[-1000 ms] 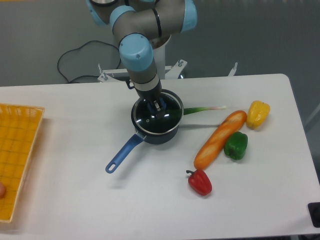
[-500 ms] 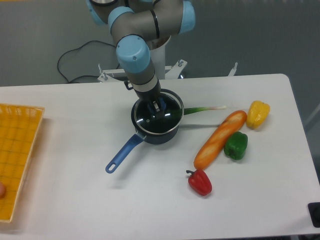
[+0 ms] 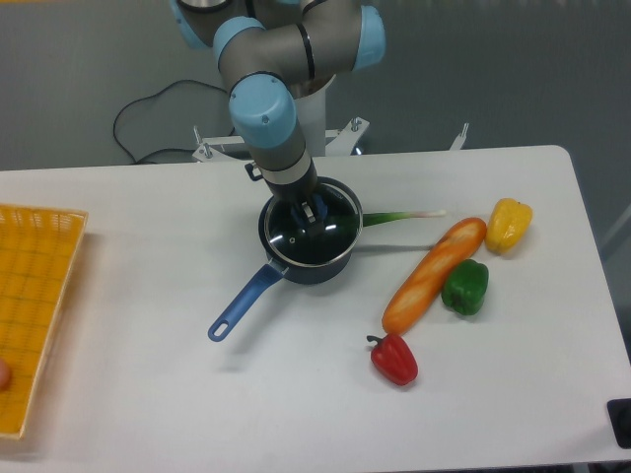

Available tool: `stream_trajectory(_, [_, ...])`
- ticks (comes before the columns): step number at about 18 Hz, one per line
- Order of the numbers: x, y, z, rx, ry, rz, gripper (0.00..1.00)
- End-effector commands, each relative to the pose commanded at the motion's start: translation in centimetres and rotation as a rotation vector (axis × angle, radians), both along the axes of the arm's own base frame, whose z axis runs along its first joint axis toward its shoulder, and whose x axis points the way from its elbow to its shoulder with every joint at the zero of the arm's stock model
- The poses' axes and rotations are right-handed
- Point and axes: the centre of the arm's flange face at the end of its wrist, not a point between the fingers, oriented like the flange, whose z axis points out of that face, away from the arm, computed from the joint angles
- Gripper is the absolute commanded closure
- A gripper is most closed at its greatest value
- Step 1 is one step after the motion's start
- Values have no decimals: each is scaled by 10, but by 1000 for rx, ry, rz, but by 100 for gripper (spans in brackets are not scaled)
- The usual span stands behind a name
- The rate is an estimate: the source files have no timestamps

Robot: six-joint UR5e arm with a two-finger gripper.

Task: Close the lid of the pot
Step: 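Hold the lid knob and adjust the lid to sit flat on the rim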

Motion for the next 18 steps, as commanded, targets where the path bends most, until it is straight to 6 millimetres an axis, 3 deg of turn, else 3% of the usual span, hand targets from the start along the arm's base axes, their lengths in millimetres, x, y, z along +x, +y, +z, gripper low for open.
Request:
stream_trajectory(9, [0,0,-2,-6,0,-2,42])
stream_trajectory(18, [0,0,-1,-5,1,-2,27])
